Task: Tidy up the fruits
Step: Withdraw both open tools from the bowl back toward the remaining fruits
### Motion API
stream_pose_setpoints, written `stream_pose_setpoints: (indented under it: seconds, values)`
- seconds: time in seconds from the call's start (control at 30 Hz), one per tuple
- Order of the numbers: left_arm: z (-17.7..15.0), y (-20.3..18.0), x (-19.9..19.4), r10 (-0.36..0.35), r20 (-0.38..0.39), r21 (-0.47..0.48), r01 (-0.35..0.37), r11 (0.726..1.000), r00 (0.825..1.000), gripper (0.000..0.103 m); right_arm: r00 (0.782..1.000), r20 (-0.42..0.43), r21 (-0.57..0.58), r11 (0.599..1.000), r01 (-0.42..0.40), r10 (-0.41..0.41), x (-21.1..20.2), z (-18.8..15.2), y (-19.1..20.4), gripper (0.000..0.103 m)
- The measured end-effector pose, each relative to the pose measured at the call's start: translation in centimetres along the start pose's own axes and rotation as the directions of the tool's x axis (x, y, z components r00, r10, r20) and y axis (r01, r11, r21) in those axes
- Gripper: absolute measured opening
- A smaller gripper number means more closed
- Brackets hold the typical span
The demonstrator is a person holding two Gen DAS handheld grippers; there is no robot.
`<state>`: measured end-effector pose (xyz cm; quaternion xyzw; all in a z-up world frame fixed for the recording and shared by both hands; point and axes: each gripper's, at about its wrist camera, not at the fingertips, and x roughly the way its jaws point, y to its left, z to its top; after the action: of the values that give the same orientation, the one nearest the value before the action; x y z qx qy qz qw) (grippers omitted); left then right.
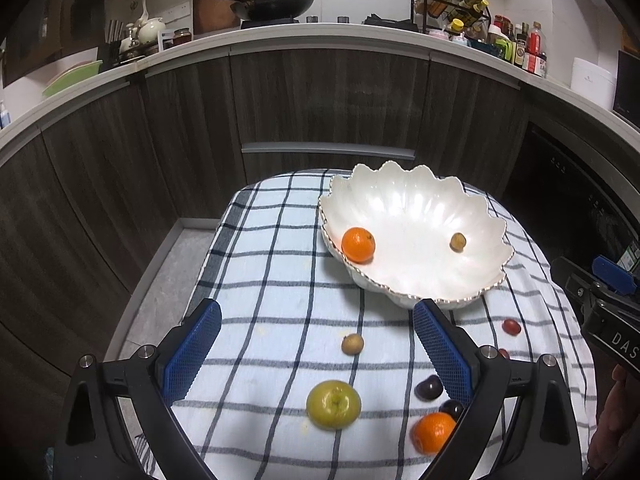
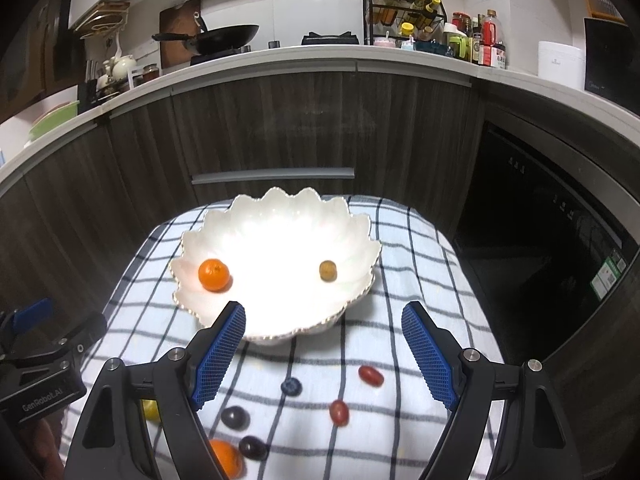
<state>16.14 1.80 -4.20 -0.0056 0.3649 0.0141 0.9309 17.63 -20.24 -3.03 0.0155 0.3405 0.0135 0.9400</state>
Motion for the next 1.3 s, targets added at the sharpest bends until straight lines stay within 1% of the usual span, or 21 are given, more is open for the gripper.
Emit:
stream_pose_setpoints:
  seconds: [0.17,0.4,0.6,0.83,1.07,1.3]
  values:
    - [-0.8,-0.2,-0.4,0.01,0.004,0.018,-0.01,1.0,1.0,0.098,1.0,-0.017,-0.004,1.0,-0.004,0.004,-0.2,-1.0,-0.1,0.081]
    - [-2.3,0.0,-0.6,0.008,-0.006,0.007,-0.008,1.0,1.0,0.098,0.999,-0.032,-0.005,1.0,-0.016,0.016,-0.4,-2.0,0.1,0.081]
    - [-3.2,0.2,-1.0,0.02,0.013,0.024,-0.021,1.0,1.0,0.098,0.999,-0.029,-0.02,1.0,-0.022,0.022,-0.6,-3.1,0.6,0.081]
    - [-4.7,0.2,-1.3,0.018,0.011,0.055,-0.019,0.998,1.0,0.098,0.999,-0.042,-0.033,0.999,-0.027,0.025,-0.6,-4.6,1.0,0.081]
    - [-6.6,0.3,-0.9,0.007,-0.012,0.066,-0.007,0.998,1.0,0.098,0.997,-0.067,-0.066,0.996,-0.054,0.05,-0.6,-6.3,1.6,0.081]
    - [-7.3,0.3,-0.4,0.006,-0.025,0.083,-0.004,0.997,1.0,0.098,0.993,-0.094,-0.082,0.994,-0.074,0.066,-0.1,-7.2,2.2,0.081]
